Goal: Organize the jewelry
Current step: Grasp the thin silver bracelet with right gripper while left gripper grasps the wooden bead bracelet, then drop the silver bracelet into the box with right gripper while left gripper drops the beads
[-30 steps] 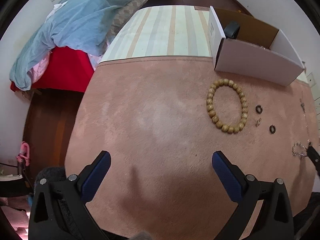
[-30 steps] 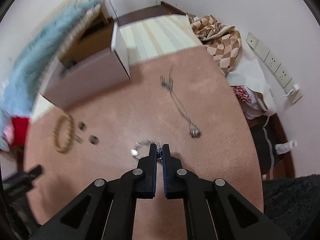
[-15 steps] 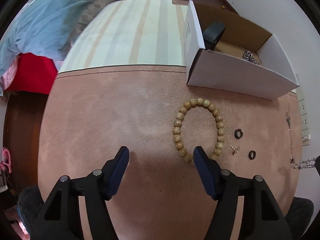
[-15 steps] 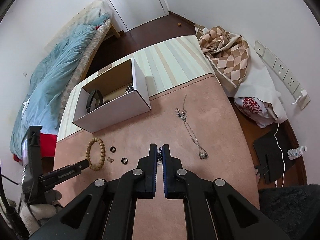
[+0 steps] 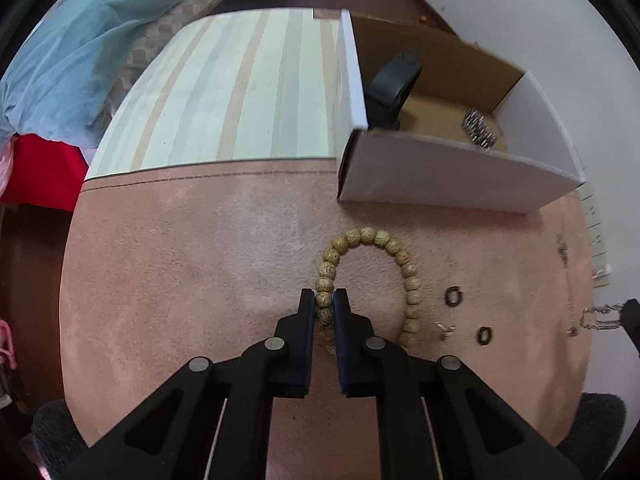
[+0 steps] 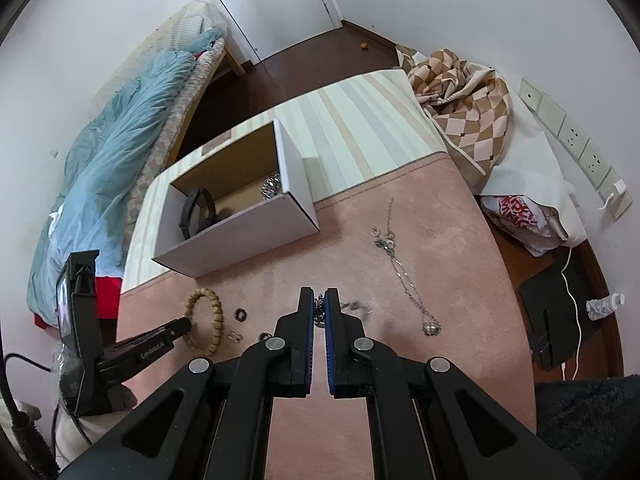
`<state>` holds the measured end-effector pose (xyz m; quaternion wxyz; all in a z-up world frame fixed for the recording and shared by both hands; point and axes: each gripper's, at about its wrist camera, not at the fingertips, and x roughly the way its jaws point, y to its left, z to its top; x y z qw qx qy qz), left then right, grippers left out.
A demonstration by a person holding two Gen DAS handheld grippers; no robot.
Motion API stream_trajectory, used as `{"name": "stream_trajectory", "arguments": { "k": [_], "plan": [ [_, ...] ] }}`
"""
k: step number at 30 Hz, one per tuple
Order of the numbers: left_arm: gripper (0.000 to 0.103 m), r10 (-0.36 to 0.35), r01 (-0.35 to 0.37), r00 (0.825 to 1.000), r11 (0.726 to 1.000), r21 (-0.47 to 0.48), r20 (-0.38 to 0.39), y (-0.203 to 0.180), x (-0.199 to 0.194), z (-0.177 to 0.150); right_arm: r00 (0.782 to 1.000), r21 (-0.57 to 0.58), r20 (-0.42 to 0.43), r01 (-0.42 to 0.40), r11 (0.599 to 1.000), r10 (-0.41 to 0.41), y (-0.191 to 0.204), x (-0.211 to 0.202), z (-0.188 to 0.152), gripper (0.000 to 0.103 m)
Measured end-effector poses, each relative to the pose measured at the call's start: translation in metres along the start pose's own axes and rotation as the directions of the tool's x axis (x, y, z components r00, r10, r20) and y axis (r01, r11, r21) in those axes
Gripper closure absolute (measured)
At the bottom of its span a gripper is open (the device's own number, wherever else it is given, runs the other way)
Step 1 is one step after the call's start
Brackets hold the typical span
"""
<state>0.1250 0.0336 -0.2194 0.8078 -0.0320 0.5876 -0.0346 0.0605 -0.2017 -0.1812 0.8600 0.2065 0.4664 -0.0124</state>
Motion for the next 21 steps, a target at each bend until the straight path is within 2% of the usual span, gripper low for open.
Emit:
{"name": "stream_trajectory", "arguments": {
  "k": [6,10,17,21],
  "plan": [
    [0.097,-0.075,0.074,0.995,0.997,0.021,0.065,-0.001,-0.046,0.002,0.999,-0.022,-0.005,-0.054,0.998,0.054,0.010,-0.012,0.010,0.098],
    [0.097,-0.126,0.120,0.985,0.991,0.057,0.116,-0.010,-0.083,0.009,0.995,-0.045,-0.004,-0.098,0.994,0.098,0.021,-0.024,0.021,0.098],
    [0.097,-0.220,0.199,0.951,0.973,0.115,0.217,-0.020,-0.147,0.053,0.987,-0.115,0.031,-0.153,0.981,0.157,0.053,-0.048,0.061,0.098],
    [0.097,-0.225,0.193,0.942,0.970,0.148,0.250,-0.028,-0.163,0.079,0.987,-0.166,0.044,-0.148,0.975,0.158,0.071,-0.047,0.092,0.098]
  ]
}}
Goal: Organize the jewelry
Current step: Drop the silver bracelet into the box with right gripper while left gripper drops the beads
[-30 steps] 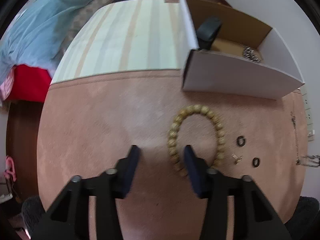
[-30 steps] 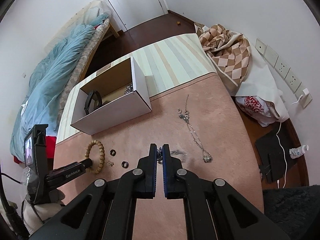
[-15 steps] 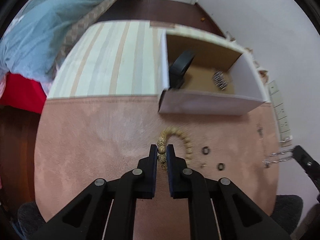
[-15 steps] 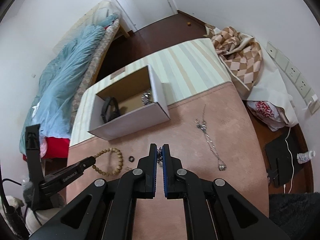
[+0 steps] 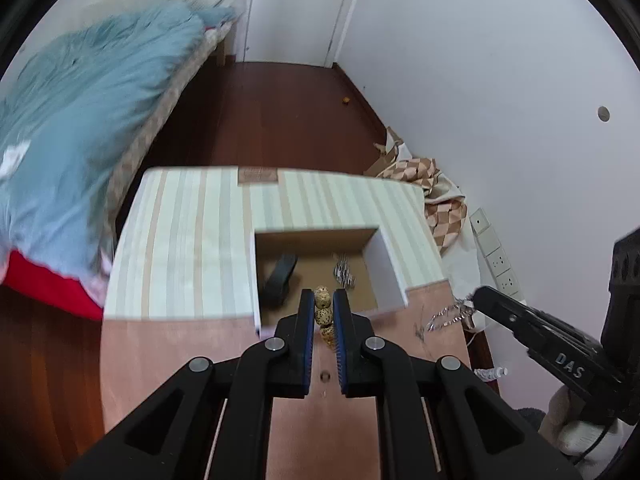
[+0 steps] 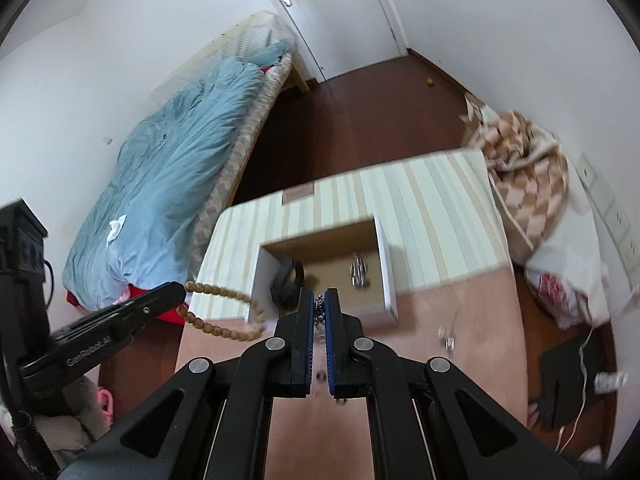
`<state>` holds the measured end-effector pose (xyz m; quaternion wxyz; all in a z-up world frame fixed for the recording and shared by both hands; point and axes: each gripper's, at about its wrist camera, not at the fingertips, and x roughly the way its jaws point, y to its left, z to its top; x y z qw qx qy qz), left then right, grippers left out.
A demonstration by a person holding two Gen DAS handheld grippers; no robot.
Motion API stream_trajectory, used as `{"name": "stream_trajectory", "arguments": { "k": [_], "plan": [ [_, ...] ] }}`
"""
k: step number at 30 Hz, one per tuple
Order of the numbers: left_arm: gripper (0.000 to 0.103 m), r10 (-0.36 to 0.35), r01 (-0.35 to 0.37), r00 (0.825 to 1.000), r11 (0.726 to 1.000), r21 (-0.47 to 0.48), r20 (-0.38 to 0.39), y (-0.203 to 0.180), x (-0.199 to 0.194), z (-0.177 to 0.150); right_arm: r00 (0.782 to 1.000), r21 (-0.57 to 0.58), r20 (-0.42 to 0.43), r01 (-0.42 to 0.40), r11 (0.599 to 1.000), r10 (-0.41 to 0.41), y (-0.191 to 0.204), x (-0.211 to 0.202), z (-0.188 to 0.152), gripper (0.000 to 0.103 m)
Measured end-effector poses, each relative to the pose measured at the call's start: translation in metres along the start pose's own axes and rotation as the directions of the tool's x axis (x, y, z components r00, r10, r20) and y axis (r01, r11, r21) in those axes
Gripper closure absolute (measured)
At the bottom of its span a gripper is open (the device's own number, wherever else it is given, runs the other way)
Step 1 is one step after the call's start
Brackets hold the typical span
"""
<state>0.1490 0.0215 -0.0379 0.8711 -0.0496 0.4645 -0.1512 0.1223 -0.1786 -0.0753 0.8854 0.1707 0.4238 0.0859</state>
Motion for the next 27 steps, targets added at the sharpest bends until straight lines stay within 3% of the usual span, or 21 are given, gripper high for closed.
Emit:
{"name": "stream_trajectory", "arguments": {
  "k": [6,13,20,22,23,24,26,27],
  "plan": [
    [0.097,-0.006,0.006,0.999,1.000,-0.006,-0.045,0.000,0.034,0.029,0.997,-0.040,-0.072,0.016,0.999,-0.019,0.008,0.041,0.041,0.098],
    [0.096,-0.020,0.015,0.987,0.999,-0.036,-0.162,0.006,0.089,0.038,0.981,-0.058,-0.177,0.066,0.996,-0.075,-0.003,0.094,0.053,0.098],
    [0.094,0.049,-0.064,0.976,0.996,-0.064,-0.213,0.014,0.108,0.043,0.953,-0.068,-0.288,0.077,0.995,-0.093,-0.019,0.133,0.056,0.098],
    [0.086,0.085,-0.098,0.973,0.994,-0.049,-0.213,0.014,0.109,0.043,0.945,-0.081,-0.306,0.097,0.992,-0.117,-0.021,0.138,0.054,0.097],
    [0.074,0.108,-0.119,0.972,0.992,-0.041,-0.210,0.015,0.108,0.042,0.935,-0.091,-0.331,0.103,0.991,-0.127,-0.022,0.141,0.052,0.097],
    [0.053,0.128,-0.138,0.971,0.990,-0.036,-0.204,0.016,0.108,0.042,0.929,-0.090,-0.346,0.103,0.991,-0.128,-0.023,0.144,0.051,0.096],
    [0.033,0.167,-0.177,0.968,0.983,-0.037,-0.188,0.019,0.105,0.040,0.921,-0.099,-0.358,0.127,0.987,-0.154,-0.026,0.144,0.048,0.086],
    [0.033,0.176,-0.185,0.968,0.982,-0.040,-0.177,0.022,0.103,0.038,0.921,-0.105,-0.355,0.130,0.986,-0.159,-0.026,0.142,0.046,0.071]
  ]
}}
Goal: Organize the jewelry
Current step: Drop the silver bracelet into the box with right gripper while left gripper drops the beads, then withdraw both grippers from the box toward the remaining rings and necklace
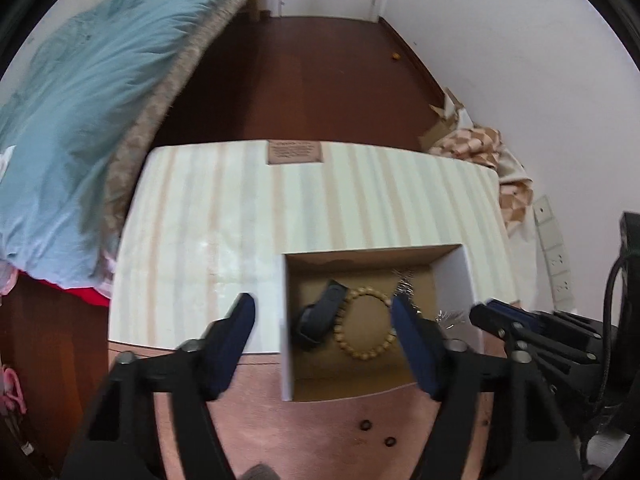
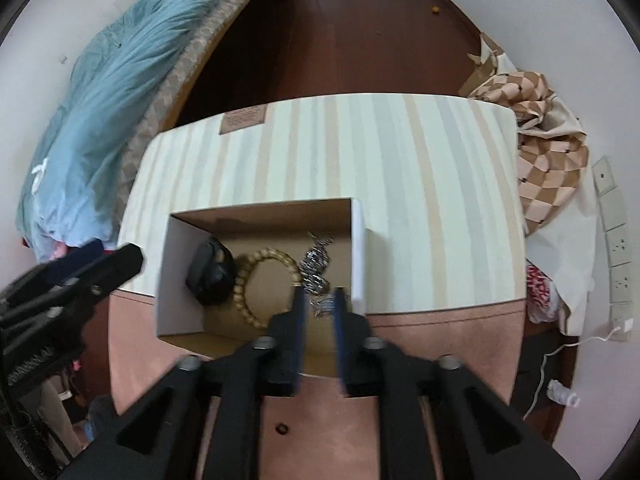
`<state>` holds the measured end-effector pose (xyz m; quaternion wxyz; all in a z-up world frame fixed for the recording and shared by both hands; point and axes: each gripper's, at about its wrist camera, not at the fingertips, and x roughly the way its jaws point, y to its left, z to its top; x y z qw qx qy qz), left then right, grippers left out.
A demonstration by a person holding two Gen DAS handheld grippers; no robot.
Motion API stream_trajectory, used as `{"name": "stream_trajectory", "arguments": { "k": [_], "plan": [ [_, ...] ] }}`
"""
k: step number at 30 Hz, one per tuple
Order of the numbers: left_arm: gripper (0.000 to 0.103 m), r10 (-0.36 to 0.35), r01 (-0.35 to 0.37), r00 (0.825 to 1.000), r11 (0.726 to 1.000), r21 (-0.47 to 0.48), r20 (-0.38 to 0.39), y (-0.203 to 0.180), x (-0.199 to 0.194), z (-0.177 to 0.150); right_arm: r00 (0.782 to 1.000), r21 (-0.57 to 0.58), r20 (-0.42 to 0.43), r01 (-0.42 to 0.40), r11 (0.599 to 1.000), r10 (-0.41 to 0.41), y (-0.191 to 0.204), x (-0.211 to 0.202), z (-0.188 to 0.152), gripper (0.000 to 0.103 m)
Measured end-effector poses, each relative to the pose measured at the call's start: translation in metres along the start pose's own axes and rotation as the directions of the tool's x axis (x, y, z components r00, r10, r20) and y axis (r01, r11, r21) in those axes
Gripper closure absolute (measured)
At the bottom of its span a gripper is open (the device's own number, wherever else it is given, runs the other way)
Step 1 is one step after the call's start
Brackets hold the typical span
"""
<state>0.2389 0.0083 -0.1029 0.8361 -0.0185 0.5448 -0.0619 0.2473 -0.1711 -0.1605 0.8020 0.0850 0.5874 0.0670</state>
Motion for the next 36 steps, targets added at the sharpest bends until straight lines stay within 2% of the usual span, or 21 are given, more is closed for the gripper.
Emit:
{"name": "stream_trajectory", "arguments": {
  "k": [1,3,5,6,7,9,10,12,15,21,25,36],
  "plan": [
    [0.033,0.011,-0.011,1.000,1.000,-0.003,0.002,0.003,0.000,-0.001,1.000,0.000,0.004,-0.003,1.000,0.003,-0.001,-0.001,-0.002,0.057],
    [0.033,0.046,-0.046,0.999,0.999,-0.005,0.002,0.007,-0.001,-0.005,1.000,0.001,0.013,0.002,1.000,-0.002,-0.001,-0.006,-0.004,0.050],
    [0.032,0.081,-0.081,0.997,0.997,-0.002,0.014,0.011,-0.003,-0.010,1.000,0.004,0.027,0.008,1.000,-0.008,-0.001,-0.011,-0.008,0.050],
    [0.030,0.091,-0.091,0.996,0.996,-0.003,0.021,0.013,-0.005,-0.012,0.999,0.002,0.033,0.017,1.000,-0.017,-0.001,-0.013,-0.009,0.045],
    [0.028,0.100,-0.100,0.995,0.995,-0.004,0.029,0.014,-0.007,-0.016,0.999,-0.001,0.042,0.031,1.000,-0.030,-0.001,-0.015,-0.010,0.035],
    [0.012,0.126,-0.127,0.991,0.992,0.001,0.042,0.016,-0.009,-0.022,0.996,-0.006,0.060,0.068,0.998,-0.067,-0.001,-0.019,-0.014,0.019],
    [0.010,0.143,-0.144,0.988,0.990,0.004,0.054,0.017,-0.011,-0.027,0.993,-0.010,0.072,0.091,0.996,-0.090,0.000,-0.021,-0.018,0.012],
    [0.005,0.176,-0.177,0.982,0.984,0.008,0.069,0.017,-0.013,-0.035,0.986,-0.015,0.088,0.141,0.990,-0.139,0.000,-0.024,-0.024,0.005],
    [0.001,0.211,-0.212,0.975,0.977,0.010,0.065,0.018,-0.012,-0.047,0.976,-0.028,0.090,0.200,0.979,-0.197,0.003,-0.022,-0.036,0.003],
    [0.001,0.210,-0.210,0.976,0.978,-0.005,0.064,0.016,-0.016,-0.064,0.966,-0.020,0.122,0.234,0.972,-0.230,0.009,-0.028,-0.055,0.003],
    [0.001,0.207,-0.207,0.975,0.978,-0.010,0.078,0.012,-0.026,-0.073,0.958,-0.012,0.161,0.242,0.970,-0.237,0.012,-0.043,-0.064,0.003],
    [0.001,0.165,-0.164,0.973,0.986,-0.019,0.164,-0.004,-0.078,-0.095,0.918,-0.012,0.301,0.276,0.961,-0.259,0.028,-0.107,-0.093,0.003]
  ]
}}
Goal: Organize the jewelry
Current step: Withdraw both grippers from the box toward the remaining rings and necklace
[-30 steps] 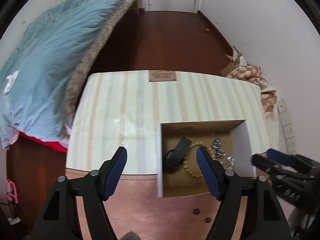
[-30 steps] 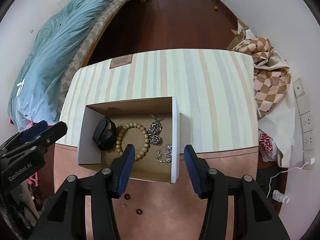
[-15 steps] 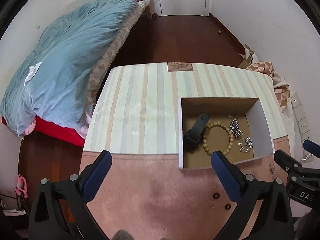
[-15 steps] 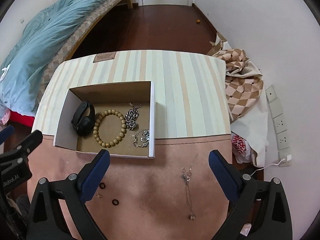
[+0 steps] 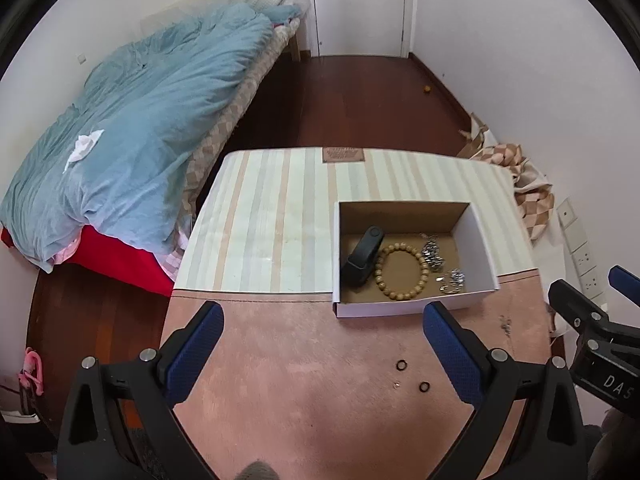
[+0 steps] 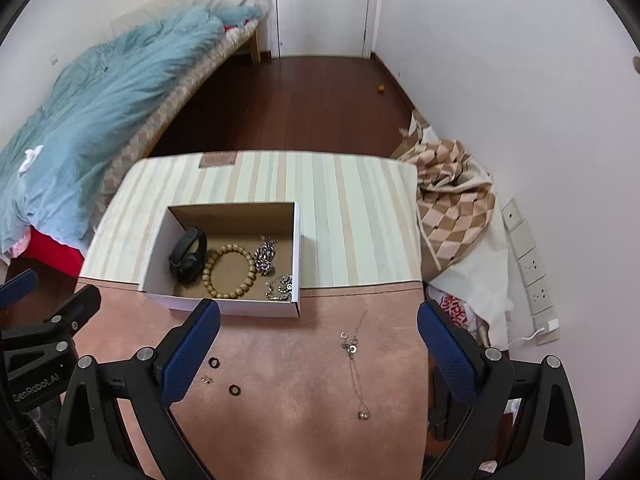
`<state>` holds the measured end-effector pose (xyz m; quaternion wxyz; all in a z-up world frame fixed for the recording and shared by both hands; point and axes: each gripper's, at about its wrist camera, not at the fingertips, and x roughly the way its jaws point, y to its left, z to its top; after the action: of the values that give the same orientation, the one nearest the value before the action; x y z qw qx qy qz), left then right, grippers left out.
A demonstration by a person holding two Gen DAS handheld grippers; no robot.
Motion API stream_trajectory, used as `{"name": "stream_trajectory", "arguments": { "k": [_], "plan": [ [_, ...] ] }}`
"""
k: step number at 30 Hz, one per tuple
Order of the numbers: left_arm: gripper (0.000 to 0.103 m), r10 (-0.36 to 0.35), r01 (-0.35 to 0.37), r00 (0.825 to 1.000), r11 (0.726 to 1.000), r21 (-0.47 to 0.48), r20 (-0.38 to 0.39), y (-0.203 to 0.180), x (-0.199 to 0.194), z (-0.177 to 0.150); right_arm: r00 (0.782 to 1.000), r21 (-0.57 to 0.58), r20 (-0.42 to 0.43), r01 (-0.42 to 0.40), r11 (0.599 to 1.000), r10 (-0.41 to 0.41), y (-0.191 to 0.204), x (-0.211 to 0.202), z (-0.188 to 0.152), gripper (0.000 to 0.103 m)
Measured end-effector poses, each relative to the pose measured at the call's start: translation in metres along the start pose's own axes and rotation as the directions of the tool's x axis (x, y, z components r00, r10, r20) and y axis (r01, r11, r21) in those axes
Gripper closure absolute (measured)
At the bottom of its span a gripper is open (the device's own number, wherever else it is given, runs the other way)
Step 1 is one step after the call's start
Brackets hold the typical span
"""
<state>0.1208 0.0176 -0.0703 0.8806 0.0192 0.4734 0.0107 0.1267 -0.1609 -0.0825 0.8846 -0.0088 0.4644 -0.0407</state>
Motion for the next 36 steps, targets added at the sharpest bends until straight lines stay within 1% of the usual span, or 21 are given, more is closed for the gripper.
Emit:
{"name": "stream_trajectory", "arguments": {
  "k": [7,10,16,20,24,26,30,32,33,34,36],
  "plan": [
    [0.001,-0.040,0.042,0.998,0.999,-0.028,0.055,0.002,-0.043,-0.006,0.996,0.005,0.091,0.001,1.000,-0.001,0.000,-0.048,-0.009,0.003],
    [0.001,-0.046,0.048,0.996,0.998,-0.027,0.070,0.001,-0.056,-0.009,0.993,0.010,0.119,-0.011,1.000,0.010,-0.001,-0.066,-0.013,0.003],
    [0.001,-0.037,0.040,0.995,0.999,-0.031,0.089,-0.001,-0.073,-0.014,0.987,0.027,0.156,-0.039,0.999,0.035,-0.007,-0.089,-0.017,0.003],
    [0.001,-0.009,0.013,0.997,0.999,-0.053,0.081,0.000,-0.072,-0.018,0.985,0.072,0.157,-0.080,0.994,0.068,-0.021,-0.091,-0.025,0.003],
    [0.001,0.022,-0.018,0.997,0.999,-0.046,0.078,-0.004,-0.061,-0.033,0.991,0.151,0.115,-0.090,0.985,0.073,-0.043,-0.072,-0.042,0.003],
    [0.001,0.030,-0.027,0.998,0.999,-0.043,0.056,-0.008,-0.048,-0.043,0.995,0.207,0.071,-0.083,0.975,0.070,-0.061,-0.053,-0.057,0.003],
    [0.001,0.066,-0.067,0.998,0.997,-0.040,-0.020,-0.015,-0.010,-0.067,0.998,0.275,-0.023,-0.049,0.960,0.057,-0.087,-0.008,-0.094,0.004],
    [0.001,0.082,-0.085,0.994,0.996,-0.034,-0.074,-0.019,0.017,-0.082,0.995,0.293,-0.076,-0.045,0.955,0.070,-0.095,0.019,-0.115,0.014],
    [0.001,0.089,-0.092,0.991,0.995,-0.030,-0.095,-0.021,0.026,-0.089,0.992,0.296,-0.097,-0.045,0.954,0.077,-0.096,0.031,-0.122,0.024],
    [0.001,0.097,-0.101,0.988,0.995,-0.025,-0.122,-0.023,0.037,-0.095,0.990,0.299,-0.115,-0.048,0.953,0.086,-0.097,0.043,-0.129,0.029],
    [0.001,0.098,-0.105,0.979,0.994,-0.026,-0.180,-0.024,0.057,-0.107,0.985,0.307,-0.144,-0.047,0.951,0.095,-0.097,0.066,-0.143,0.035]
  ]
}}
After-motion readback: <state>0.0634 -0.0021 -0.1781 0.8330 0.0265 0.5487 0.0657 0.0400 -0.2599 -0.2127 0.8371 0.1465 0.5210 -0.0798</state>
